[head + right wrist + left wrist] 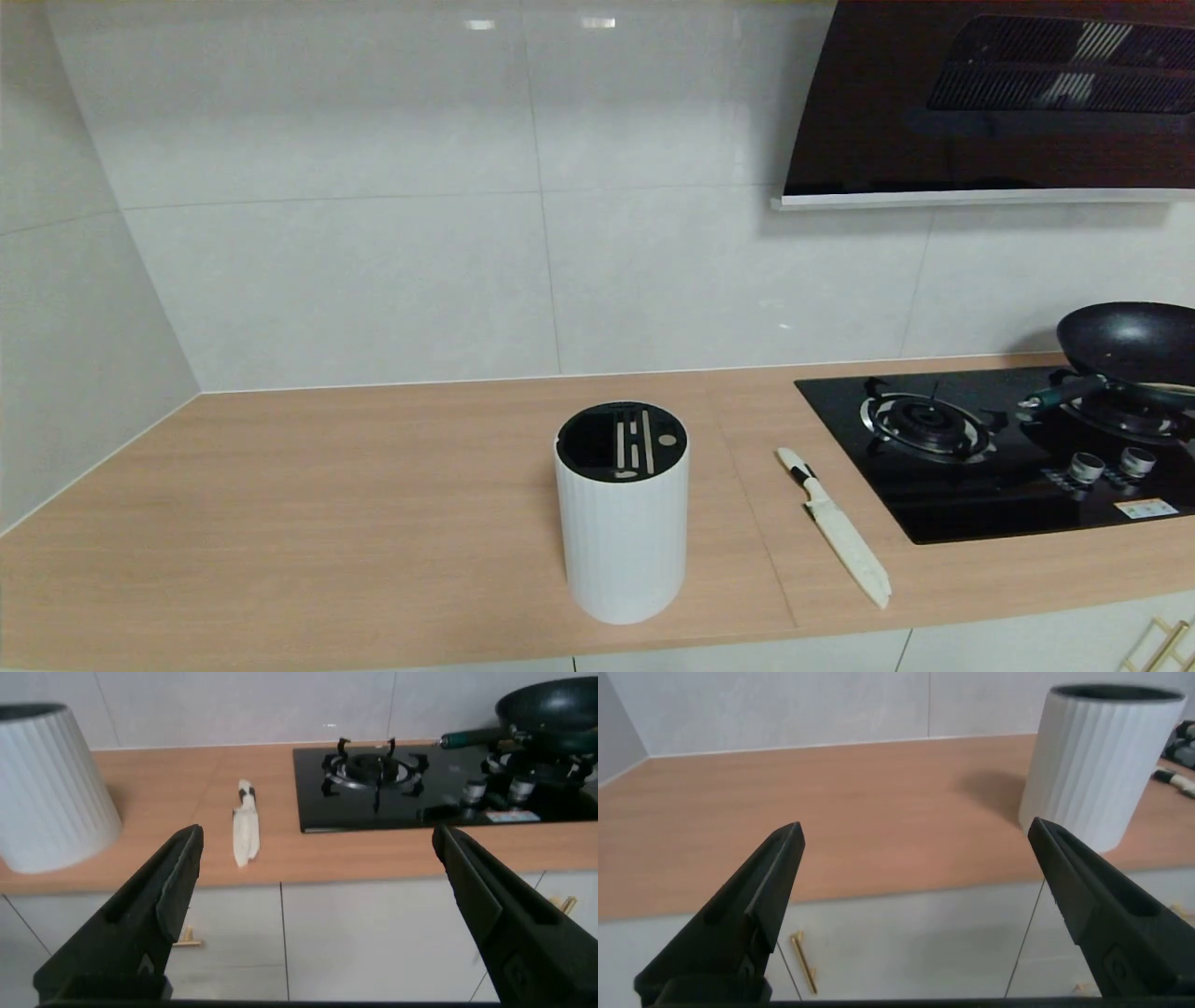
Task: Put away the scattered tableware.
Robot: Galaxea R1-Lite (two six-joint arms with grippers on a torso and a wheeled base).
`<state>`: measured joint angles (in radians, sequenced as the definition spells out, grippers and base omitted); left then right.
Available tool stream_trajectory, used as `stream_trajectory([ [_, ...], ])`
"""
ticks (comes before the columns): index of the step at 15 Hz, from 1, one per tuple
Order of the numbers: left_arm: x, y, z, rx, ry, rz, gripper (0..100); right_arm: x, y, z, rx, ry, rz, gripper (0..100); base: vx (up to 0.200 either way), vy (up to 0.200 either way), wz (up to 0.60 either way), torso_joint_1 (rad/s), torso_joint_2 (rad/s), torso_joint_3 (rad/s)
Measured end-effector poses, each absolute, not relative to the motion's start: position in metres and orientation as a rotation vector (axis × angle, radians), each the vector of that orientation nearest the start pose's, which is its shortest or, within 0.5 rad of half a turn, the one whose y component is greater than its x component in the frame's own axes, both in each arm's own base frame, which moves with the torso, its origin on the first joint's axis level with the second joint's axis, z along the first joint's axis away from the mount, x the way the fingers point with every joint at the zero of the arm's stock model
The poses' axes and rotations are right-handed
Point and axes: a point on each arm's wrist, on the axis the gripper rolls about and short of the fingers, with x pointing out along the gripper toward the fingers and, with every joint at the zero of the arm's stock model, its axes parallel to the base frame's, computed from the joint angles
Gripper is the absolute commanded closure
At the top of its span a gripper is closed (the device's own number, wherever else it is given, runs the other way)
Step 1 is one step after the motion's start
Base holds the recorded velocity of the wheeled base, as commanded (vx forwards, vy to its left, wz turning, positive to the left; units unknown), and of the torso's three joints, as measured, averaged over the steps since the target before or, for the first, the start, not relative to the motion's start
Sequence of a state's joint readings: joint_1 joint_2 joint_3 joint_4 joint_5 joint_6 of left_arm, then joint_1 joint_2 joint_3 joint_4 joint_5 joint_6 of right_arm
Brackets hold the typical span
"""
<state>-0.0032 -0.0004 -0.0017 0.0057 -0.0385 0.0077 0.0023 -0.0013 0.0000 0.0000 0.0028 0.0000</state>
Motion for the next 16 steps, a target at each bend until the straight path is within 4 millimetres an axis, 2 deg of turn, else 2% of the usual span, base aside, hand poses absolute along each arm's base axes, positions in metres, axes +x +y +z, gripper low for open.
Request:
stream_trajectory([
  [4, -0.0230, -0.0008, 0.0754, 0.008, 0.003, -0.043, 0, -0.0229, 0.0000, 0.0755, 0.000, -0.001, 0.006, 0, 0.000, 0.000, 0.00, 0.178, -0.37, -0.185],
  [16, -0.0230, -0.0008, 0.0753, 0.008, 0.004, -0.042, 0, -0.0229, 0.0000, 0.0755, 0.006, -0.002, 0.005, 0, 0.000, 0.000, 0.00, 0.003, -0.01, -0.003],
])
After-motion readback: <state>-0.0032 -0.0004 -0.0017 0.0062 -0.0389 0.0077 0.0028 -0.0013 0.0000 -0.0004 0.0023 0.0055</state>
